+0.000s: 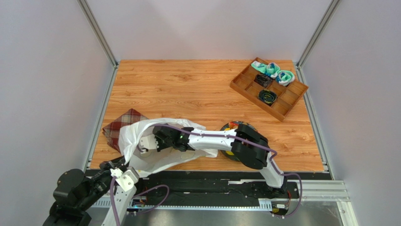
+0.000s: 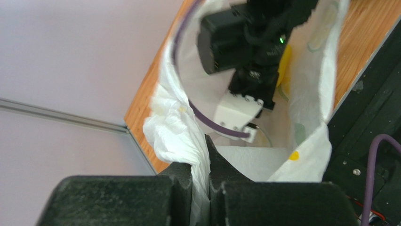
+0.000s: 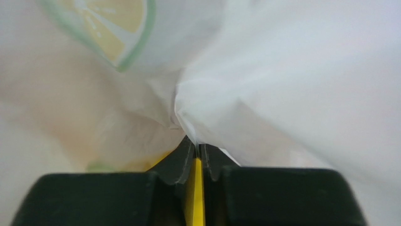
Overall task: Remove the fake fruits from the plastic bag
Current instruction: Take out the fake fruit from the plastic bag.
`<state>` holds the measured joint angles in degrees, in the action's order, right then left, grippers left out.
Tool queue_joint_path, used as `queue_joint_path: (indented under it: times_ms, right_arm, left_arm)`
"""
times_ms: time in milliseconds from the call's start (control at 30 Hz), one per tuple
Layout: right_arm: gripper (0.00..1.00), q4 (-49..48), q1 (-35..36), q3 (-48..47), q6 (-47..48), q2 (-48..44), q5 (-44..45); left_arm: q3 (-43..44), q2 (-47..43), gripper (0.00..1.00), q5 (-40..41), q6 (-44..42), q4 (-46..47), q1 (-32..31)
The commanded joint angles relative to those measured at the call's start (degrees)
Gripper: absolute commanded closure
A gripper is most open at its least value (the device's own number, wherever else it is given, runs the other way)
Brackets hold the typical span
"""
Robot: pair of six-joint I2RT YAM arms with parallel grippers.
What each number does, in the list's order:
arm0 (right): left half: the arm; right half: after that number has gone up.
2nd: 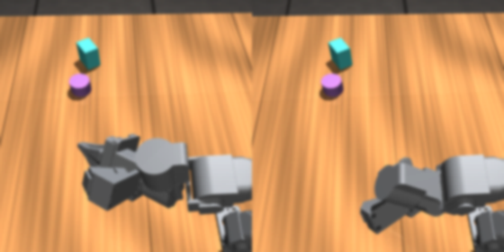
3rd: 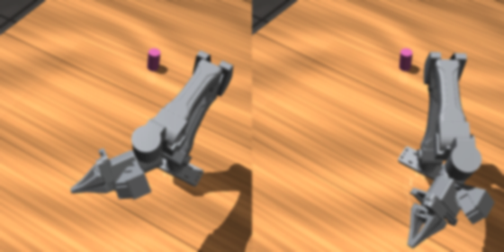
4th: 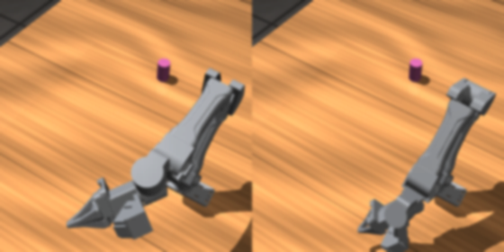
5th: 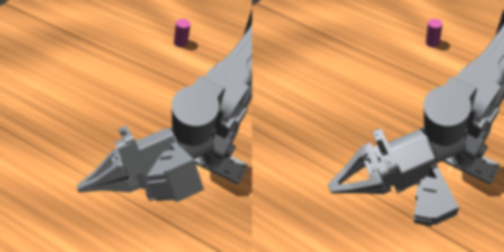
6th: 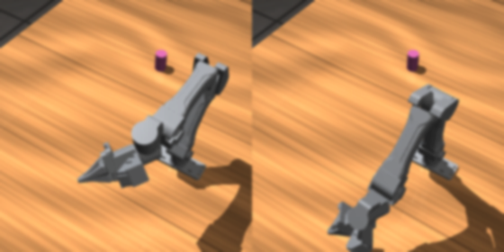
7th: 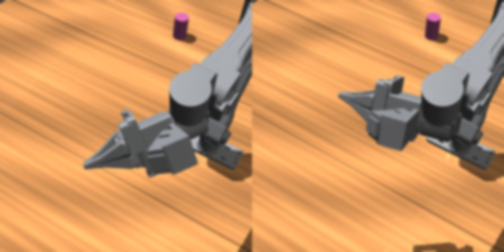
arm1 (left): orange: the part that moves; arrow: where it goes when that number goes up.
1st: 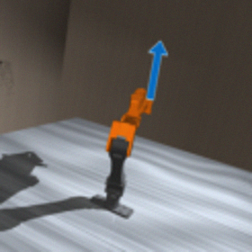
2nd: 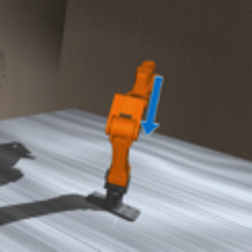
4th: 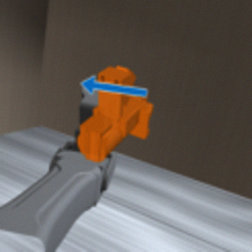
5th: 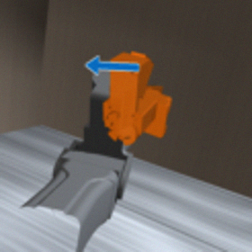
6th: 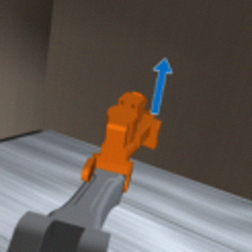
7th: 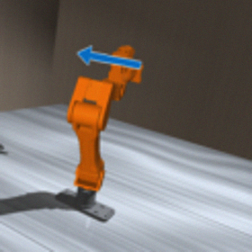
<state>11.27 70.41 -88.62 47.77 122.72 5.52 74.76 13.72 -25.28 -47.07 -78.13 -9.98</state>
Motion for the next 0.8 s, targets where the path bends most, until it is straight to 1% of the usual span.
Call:
queue_joint_path:
  times_ms: [0, 33, 100, 167, 233, 333, 367, 400, 433, 500, 533, 667, 700, 767]
  right_arm:
    - [0.92, 10.34, -0.71, -7.97, -7.33, -11.42, -8.11]
    - [0.93, 12.09, -1.06, -7.45, -7.86, -12.93, -10.50]
    - [0.94, 12.29, -1.07, -5.96, -8.83, -17.40, -15.68]
    - [0.96, 12.81, -1.24, -4.20, -10.32, -19.61, -18.94]
    - [0.96, 14.04, -1.33, -3.76, -12.17, -20.85, -19.93]
    - [0.96, 15.98, -1.77, -2.88, -13.05, -21.73, -23.62]
    - [0.95, 16.33, -1.68, -2.27, -12.88, -21.73, -23.62]
    - [0.86, 17.20, -1.77, -2.09, -12.35, -21.56, -23.97]
    - [0.82, 18.08, -1.77, -2.00, -11.74, -20.86, -24.50]
    - [0.77, 18.01, -1.77, -0.42, -11.91, -20.50, -23.98]
    - [0.76, 17.04, -1.77, 0.98, -12.17, -20.15, -21.71]
    - [0.76, 14.49, -1.68, 6.17, -12.53, -19.09, -17.39]
    - [0.73, 13.53, -1.77, 8.70, -12.26, -19.09, -16.86]
    - [0.71, 13.17, -1.77, 10.48, -11.65, -18.92, -15.89]
  left_arm:
    - [-5.93, -3.16, 1.00, 3.39, -1.62, -8.81, 0.31]
    - [-7.60, -3.43, 1.00, 3.83, -0.93, -7.93, 0.40]
    - [-8.93, -4.13, 1.00, 4.27, -0.04, -5.73, 0.40]
    - [-10.42, -4.14, 1.00, 4.36, 1.19, -4.41, 0.31]
    - [-11.65, -3.96, 1.00, 4.71, 3.46, -2.30, 0.40]
    - [-12.36, -3.35, 1.00, 5.24, 5.84, 0.78, 0.31]
    - [-12.36, -2.82, 1.00, 5.06, 6.20, 1.74, 0.31]
    - [-12.10, -2.56, 1.00, 4.71, 6.90, 2.10, 0.31]
    - [-11.83, -2.38, 1.00, 4.28, 7.34, 2.45, 0.40]
    - [-10.78, -2.03, 1.00, 3.83, 8.39, 2.98, 0.40]
    - [-10.26, -1.85, 1.00, 3.48, 8.57, 2.89, 0.31]
    - [-7.27, -1.50, 1.00, 3.30, 10.33, 1.85, 0.31]
    - [-6.39, -1.41, 1.00, 3.13, 10.59, 1.40, 0.31]
    - [-6.03, -1.59, 1.00, 2.78, 11.03, 0.61, 0.40]
